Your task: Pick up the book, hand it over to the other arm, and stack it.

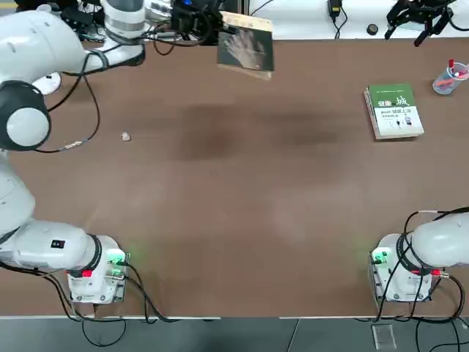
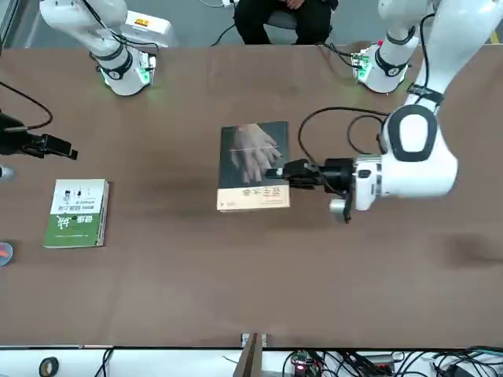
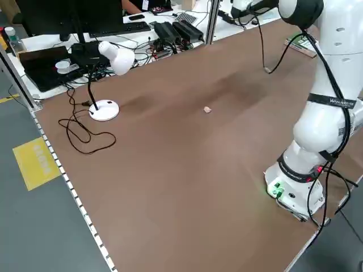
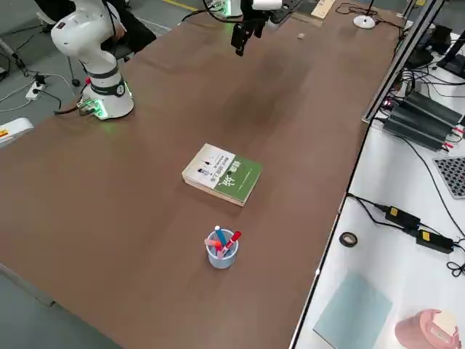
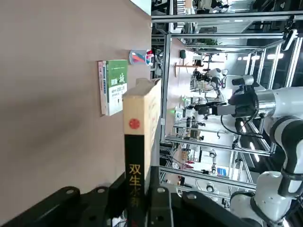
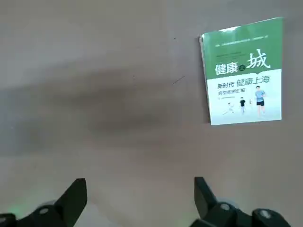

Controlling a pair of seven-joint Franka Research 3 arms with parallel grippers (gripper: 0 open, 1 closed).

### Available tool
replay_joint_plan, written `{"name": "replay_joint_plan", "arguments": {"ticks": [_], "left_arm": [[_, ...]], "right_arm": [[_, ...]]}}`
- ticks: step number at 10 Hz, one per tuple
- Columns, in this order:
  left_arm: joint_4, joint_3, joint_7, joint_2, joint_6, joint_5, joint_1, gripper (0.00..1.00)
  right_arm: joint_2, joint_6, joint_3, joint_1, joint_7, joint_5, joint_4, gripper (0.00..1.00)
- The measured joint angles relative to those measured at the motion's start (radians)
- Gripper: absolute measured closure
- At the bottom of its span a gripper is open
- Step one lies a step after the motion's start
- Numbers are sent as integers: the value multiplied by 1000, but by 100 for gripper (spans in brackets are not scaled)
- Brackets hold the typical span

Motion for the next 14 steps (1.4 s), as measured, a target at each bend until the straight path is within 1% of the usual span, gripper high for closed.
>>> {"name": "replay_joint_plan", "arguments": {"ticks": [1, 3, 6, 8, 11, 14], "left_arm": [[18, 0, 0, 16, 16, -7, -21, 81], [59, 0, 0, 53, 41, -23, -60, 81], [113, 0, -1, 98, 92, -37, -109, 81], [124, 0, -1, 111, 134, -48, -139, 81], [129, 0, -1, 124, 205, -71, -190, 81], [132, 0, -1, 136, 287, -95, -251, 81]], "right_arm": [[0, 0, -4, -1, -23, 35, -11, 0], [2, 4, -27, -10, -91, 138, -40, 0], [5, 3, -44, -49, -213, 260, -66, 0], [6, 3, -69, -64, -302, 352, -101, 1], [7, 30, -121, -68, -363, 505, -162, 1], [7, 78, -135, -69, -424, 622, -215, 1]]}}
